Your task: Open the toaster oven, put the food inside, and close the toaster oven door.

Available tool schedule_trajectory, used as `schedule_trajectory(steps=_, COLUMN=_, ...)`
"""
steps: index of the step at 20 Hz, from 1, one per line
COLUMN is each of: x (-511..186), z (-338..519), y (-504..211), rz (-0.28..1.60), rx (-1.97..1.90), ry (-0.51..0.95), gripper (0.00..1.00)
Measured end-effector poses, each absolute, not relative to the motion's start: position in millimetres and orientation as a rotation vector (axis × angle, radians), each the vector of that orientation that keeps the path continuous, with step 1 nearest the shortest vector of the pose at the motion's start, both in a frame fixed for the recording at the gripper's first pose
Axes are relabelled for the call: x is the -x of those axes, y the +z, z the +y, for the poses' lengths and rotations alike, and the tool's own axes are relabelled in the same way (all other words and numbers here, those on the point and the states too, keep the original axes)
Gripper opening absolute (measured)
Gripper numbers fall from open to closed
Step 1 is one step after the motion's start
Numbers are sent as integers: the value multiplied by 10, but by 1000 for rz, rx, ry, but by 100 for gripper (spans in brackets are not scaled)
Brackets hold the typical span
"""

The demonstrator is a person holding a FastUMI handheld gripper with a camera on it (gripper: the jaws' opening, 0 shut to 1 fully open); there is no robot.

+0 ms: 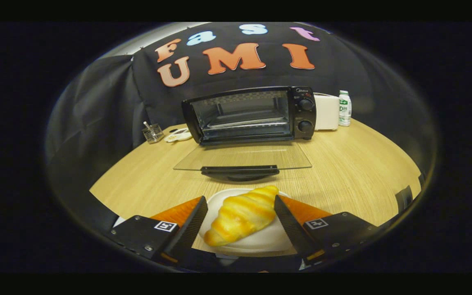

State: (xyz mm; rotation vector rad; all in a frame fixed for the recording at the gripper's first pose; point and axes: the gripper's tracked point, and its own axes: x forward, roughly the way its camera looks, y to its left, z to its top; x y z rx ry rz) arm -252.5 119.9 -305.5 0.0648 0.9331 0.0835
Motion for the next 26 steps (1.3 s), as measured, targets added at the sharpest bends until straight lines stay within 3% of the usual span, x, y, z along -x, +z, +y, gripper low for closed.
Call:
schedule_trajectory(steps=11, x=2670, z=1294, y=-3237, rz=1001, rx=-73, ry=61, gripper=100)
schedule_trajectory(steps=18, x=2661, z=1336, y=-3226, rz=1035, rx=-197, ry=116, gripper=82)
schedule_trajectory(steps=26, x=2414, z=1557, y=-2816, rz=885, rx=-379, ry=254, gripper=82)
